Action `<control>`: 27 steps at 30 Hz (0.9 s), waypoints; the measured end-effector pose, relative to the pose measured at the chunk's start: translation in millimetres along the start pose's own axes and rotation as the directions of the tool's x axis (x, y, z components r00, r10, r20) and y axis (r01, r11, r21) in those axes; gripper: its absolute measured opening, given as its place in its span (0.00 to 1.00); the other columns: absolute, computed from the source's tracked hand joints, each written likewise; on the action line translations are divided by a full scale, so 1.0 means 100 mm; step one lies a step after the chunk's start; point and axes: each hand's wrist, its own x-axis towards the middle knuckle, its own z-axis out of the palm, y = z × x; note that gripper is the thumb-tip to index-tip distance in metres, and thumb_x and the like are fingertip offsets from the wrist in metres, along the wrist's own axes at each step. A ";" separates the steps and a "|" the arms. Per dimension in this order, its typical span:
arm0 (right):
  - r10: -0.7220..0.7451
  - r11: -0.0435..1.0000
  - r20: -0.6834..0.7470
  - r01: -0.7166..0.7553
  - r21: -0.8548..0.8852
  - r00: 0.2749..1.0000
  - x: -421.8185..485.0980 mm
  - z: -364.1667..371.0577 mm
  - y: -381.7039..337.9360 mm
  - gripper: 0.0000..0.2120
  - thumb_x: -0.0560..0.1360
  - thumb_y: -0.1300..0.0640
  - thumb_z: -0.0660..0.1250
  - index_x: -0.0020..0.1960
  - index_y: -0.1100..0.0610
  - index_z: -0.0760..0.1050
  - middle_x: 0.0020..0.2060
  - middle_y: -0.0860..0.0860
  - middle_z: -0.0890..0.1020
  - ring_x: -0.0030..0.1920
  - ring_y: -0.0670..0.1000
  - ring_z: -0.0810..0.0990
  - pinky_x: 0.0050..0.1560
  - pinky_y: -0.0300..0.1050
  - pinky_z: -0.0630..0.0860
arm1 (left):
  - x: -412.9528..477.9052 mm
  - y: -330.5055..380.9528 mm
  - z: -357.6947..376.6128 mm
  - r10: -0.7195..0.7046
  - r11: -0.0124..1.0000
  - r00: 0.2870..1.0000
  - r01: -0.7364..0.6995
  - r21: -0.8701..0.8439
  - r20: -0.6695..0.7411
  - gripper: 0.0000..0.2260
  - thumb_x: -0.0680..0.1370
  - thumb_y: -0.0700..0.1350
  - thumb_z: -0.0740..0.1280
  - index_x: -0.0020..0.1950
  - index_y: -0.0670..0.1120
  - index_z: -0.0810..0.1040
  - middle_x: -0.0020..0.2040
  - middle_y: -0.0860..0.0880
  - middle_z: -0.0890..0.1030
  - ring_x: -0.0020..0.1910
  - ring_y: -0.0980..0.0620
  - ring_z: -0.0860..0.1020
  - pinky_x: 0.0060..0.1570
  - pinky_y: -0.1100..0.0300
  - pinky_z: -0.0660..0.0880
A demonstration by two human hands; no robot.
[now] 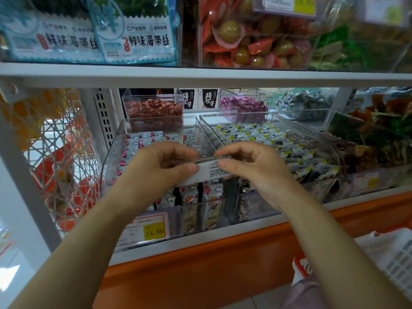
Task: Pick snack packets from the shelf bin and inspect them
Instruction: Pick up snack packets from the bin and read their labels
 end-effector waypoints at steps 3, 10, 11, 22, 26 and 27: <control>0.010 1.000 -0.010 -0.010 -0.022 1.000 0.01 -0.03 0.02 0.07 0.69 0.61 0.73 0.42 0.49 0.83 0.39 0.45 0.84 0.42 0.44 0.82 0.42 0.37 0.78 | -0.02 0.02 -0.04 -0.062 0.998 0.998 0.063 -0.021 0.027 0.07 0.74 0.42 0.67 0.43 0.51 0.84 0.39 0.52 0.85 0.36 0.57 0.80 0.35 0.67 0.78; 0.055 0.993 0.033 -0.058 0.103 0.998 0.00 -0.02 0.03 0.07 0.64 0.54 0.72 0.42 0.48 0.84 0.38 0.48 0.85 0.41 0.49 0.83 0.40 0.38 0.79 | -0.03 0.05 -0.04 0.044 0.989 0.999 -0.044 0.142 0.003 0.10 0.76 0.42 0.65 0.44 0.58 0.81 0.37 0.57 0.84 0.32 0.59 0.78 0.35 0.68 0.77; 0.058 0.992 0.034 -0.061 0.112 0.998 0.00 -0.02 0.02 0.08 0.63 0.54 0.72 0.42 0.48 0.84 0.38 0.48 0.85 0.41 0.50 0.83 0.40 0.39 0.79 | -0.03 0.05 -0.04 0.055 0.988 0.998 -0.054 0.142 -0.001 0.10 0.76 0.41 0.65 0.44 0.57 0.81 0.35 0.59 0.83 0.31 0.63 0.77 0.33 0.72 0.75; 0.105 0.954 -0.100 -0.072 0.293 0.989 0.03 0.04 0.02 0.09 0.68 0.57 0.71 0.48 0.55 0.81 0.42 0.52 0.84 0.43 0.50 0.83 0.40 0.38 0.80 | 0.01 -0.05 0.05 0.084 0.977 0.996 -0.080 0.198 -0.009 0.19 0.76 0.41 0.66 0.66 0.52 0.72 0.54 0.57 0.79 0.48 0.64 0.78 0.41 0.77 0.72; 0.018 0.998 -0.061 -0.015 0.055 0.998 0.05 0.08 -0.02 0.16 0.72 0.64 0.69 0.52 0.45 0.76 0.42 0.47 0.84 0.40 0.44 0.83 0.40 0.35 0.79 | 0.06 -0.09 0.04 0.069 0.982 0.996 -0.057 0.179 -0.064 0.20 0.78 0.44 0.64 0.70 0.49 0.69 0.54 0.57 0.78 0.50 0.63 0.77 0.40 0.80 0.70; -0.008 0.999 -0.129 0.004 -0.033 0.992 0.07 0.09 -0.03 0.13 0.73 0.64 0.68 0.50 0.46 0.77 0.41 0.47 0.83 0.37 0.42 0.82 0.37 0.33 0.78 | 0.07 -0.09 0.05 0.067 0.981 0.995 -0.052 0.185 -0.079 0.21 0.77 0.45 0.64 0.70 0.48 0.68 0.54 0.57 0.77 0.50 0.64 0.76 0.41 0.79 0.70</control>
